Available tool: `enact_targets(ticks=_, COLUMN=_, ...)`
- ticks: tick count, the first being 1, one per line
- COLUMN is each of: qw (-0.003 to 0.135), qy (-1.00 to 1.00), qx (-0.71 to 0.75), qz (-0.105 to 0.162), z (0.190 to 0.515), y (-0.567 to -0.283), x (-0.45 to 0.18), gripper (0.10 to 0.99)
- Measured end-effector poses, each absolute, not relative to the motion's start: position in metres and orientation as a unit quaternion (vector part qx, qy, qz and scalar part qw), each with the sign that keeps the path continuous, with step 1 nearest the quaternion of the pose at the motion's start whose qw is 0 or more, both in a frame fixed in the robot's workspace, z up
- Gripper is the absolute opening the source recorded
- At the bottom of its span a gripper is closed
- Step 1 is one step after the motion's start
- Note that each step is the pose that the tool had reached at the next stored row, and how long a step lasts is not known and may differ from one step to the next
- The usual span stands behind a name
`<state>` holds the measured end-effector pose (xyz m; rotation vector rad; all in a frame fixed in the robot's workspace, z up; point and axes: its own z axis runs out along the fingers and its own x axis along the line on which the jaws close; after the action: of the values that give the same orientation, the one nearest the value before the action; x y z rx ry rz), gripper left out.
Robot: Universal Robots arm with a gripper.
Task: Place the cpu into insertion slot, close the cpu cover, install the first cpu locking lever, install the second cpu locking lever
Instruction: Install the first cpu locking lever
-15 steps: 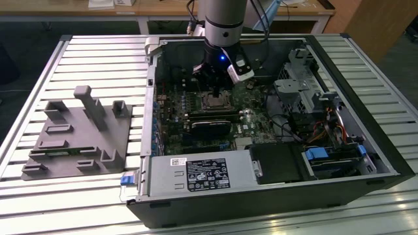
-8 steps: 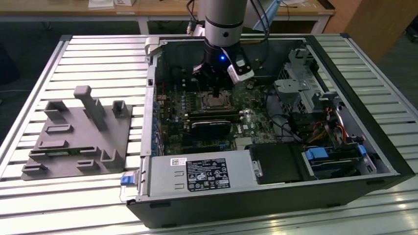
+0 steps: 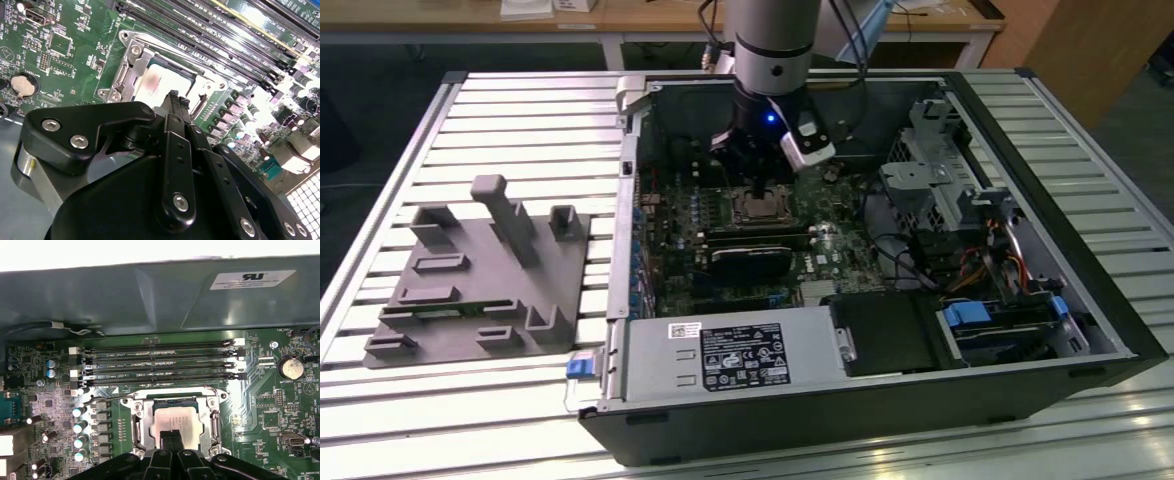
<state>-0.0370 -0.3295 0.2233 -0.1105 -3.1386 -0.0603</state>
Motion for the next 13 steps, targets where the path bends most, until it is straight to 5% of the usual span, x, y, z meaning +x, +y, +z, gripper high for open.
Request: enact_targets(ticks=13, qw=0.0, qy=-0.999, qx=-0.035, qz=-0.019, z=0.2233, y=-0.3295, x=-0.0441, gripper=0.106)
